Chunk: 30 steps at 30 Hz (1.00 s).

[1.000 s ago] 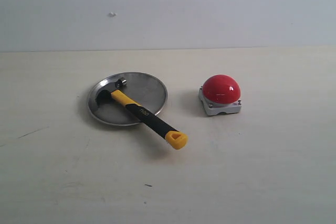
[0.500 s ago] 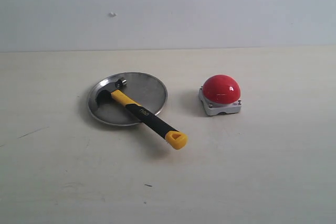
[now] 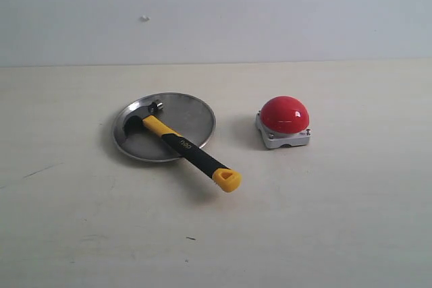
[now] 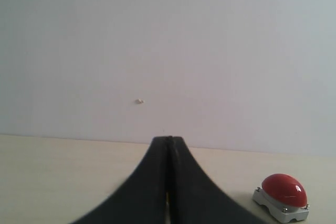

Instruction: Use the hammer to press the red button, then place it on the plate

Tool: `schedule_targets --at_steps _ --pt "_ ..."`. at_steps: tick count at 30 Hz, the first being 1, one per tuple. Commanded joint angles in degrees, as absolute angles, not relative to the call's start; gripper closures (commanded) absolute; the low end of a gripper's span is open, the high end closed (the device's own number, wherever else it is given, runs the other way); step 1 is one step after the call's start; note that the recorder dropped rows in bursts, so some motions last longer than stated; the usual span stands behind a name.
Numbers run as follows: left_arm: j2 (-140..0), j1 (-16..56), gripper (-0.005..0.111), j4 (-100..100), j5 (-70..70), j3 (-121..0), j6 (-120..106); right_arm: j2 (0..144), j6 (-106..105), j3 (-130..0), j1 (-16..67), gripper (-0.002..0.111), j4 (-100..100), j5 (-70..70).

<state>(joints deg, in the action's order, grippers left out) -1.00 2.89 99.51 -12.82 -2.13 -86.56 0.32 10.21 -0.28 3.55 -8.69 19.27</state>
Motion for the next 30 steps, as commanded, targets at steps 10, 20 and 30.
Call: schedule_targets --at_steps 10,20,30 --pt "-0.83 2.87 0.107 99.95 -12.69 -2.09 -86.45 0.0 10.55 0.0 3.16 0.108 -8.45 18.48" --pt "-0.84 2.87 0.107 99.95 -11.62 -2.09 -87.06 0.0 10.55 0.0 3.16 0.108 -8.45 18.48" --pt "-0.84 2.79 0.107 65.47 -9.3 -2.09 -49.6 0.0 10.55 0.0 3.16 0.108 -8.45 18.48"
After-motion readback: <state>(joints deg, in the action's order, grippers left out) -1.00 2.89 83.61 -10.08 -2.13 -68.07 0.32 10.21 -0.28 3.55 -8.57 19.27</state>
